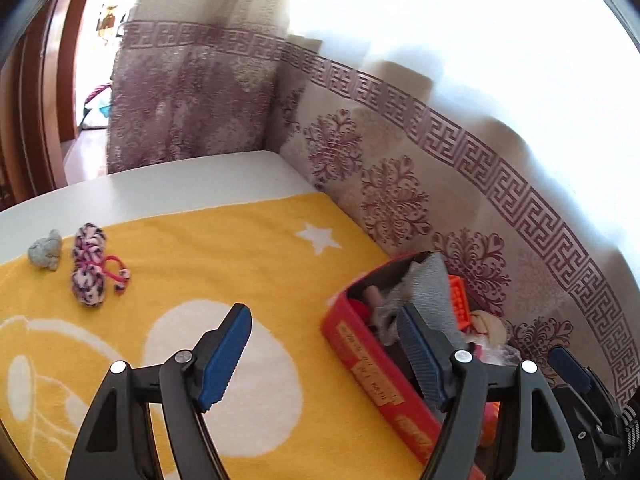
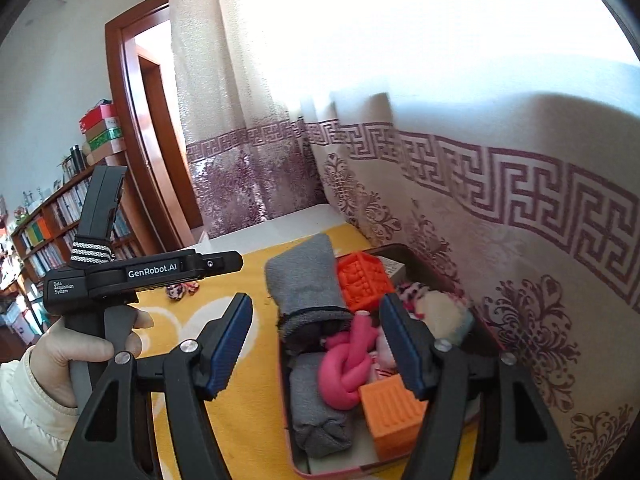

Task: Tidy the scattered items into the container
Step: 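Move both grippers back toward the grey sock and leopard hair tie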

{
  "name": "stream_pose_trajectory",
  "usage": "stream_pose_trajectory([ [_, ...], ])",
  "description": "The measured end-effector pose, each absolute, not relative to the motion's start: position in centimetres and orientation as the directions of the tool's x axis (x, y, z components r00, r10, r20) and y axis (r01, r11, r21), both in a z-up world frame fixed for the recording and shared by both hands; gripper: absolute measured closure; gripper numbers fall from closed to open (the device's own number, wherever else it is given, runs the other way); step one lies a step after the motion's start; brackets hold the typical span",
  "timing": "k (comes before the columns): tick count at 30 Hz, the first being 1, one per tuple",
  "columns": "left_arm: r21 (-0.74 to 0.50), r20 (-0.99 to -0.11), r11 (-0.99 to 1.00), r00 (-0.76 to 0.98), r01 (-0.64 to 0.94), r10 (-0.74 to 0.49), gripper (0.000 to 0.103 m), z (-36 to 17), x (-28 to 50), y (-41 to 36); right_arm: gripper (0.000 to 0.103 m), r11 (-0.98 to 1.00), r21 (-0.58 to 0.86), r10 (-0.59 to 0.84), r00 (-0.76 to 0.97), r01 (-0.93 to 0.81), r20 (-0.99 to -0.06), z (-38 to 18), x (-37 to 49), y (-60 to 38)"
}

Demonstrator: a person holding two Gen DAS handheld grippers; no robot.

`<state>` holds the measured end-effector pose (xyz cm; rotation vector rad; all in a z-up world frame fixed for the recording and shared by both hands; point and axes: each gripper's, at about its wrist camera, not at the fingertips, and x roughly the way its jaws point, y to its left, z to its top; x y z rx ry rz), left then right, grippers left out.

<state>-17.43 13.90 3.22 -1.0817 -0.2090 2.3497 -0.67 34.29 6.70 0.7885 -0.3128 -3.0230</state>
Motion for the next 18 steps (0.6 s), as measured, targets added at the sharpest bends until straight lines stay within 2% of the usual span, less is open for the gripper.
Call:
stream_pose_trajectory([
  [5, -0.327, -0.690, -0.911, -0.594, -0.253, 0.413, 0.026, 1.9, -19.7, 6.0, 0.033, -0.980, 0.194, -0.133, -0.851, 0.037, -0.509, 6.7, -3.1, 30.2],
  [12, -0.218, -0.745, -0.976, -0.647, 0.005, 0.163, 0.026, -1.4, -24.5, -4.2, 0.032, -0.979, 0.171, -0.191, -0.812, 0.114, -0.551, 5.6, -5.2, 25.6],
  [18, -0.166, -0.765, -0.984, -0.637, 0.058, 0.092, 0.026, -3.9, -28.3, -7.1, 0.032, -0.981, 0.146, -0.193, -0.785, 0.131, -0.588, 4.3, -5.9, 24.2],
])
